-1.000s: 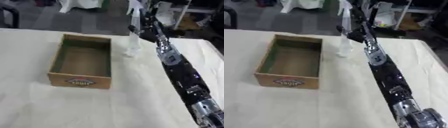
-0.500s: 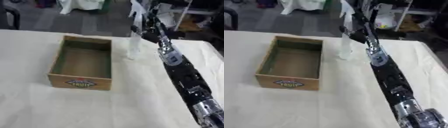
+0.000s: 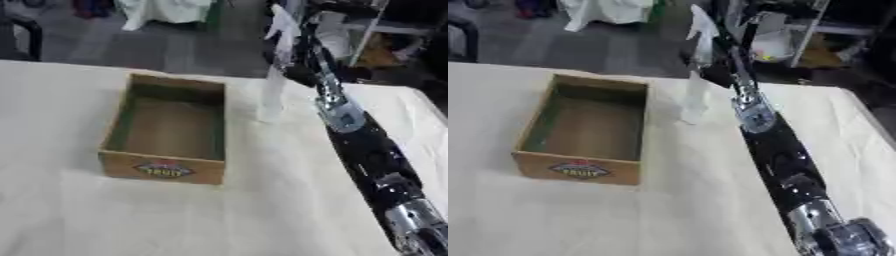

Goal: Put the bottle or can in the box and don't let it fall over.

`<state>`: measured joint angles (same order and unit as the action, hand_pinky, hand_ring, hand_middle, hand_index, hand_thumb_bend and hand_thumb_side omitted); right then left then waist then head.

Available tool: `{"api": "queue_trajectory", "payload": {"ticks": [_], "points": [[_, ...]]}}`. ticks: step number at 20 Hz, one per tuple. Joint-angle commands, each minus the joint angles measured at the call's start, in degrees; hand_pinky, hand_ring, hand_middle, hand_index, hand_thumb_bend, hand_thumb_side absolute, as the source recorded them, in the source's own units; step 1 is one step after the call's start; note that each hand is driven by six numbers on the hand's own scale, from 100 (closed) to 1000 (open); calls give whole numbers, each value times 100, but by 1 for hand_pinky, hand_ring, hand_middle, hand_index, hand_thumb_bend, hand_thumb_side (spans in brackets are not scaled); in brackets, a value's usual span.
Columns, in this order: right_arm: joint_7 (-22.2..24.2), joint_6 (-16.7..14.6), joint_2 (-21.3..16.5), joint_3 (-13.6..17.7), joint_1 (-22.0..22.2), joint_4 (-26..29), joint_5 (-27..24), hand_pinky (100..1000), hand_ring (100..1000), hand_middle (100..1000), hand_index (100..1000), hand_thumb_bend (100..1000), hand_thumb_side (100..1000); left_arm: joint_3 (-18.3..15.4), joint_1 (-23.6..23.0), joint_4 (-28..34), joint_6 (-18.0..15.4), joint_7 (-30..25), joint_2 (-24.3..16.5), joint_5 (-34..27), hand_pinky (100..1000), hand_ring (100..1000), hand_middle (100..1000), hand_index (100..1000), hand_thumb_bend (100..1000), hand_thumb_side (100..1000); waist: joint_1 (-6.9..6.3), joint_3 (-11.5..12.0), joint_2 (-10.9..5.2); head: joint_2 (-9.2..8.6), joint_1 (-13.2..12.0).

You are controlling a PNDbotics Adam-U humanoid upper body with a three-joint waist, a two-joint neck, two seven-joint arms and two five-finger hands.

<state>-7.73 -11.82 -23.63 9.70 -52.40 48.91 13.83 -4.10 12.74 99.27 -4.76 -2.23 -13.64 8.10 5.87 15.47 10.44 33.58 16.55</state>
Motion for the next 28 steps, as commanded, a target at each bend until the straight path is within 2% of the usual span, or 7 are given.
{"api": "queue_trajectory", "payload": {"ticks": [1,7,17,23,28], "points": [[-63,-8,-254,76,-125,49,-80,732,901,929,1000,674,485,-17,103,148,-4,-4,-157,19,707,826,775,817,664,733,-19,46,-57,-95,48],[-128,-14,-349,131,-131,57,-185,720,890,910,1000,670,485,-21,126,159,-2,-2,-163,13,707,826,775,817,665,733,0,172,-47,-128,121],[-156,-61,-394,144,-185,75,-287,699,872,887,1000,664,455,-23,130,165,-2,-4,-165,15,707,827,775,817,665,733,12,256,-37,-149,191],[-87,-85,-392,132,-215,70,-292,687,855,861,1000,627,428,-27,134,169,-2,-5,-172,17,706,826,773,817,665,732,38,349,-25,-176,241],[-44,-117,-386,124,-202,65,-327,667,826,823,999,556,350,-24,140,170,-2,-11,-171,21,706,826,773,817,665,733,45,367,-8,-180,259]]}}
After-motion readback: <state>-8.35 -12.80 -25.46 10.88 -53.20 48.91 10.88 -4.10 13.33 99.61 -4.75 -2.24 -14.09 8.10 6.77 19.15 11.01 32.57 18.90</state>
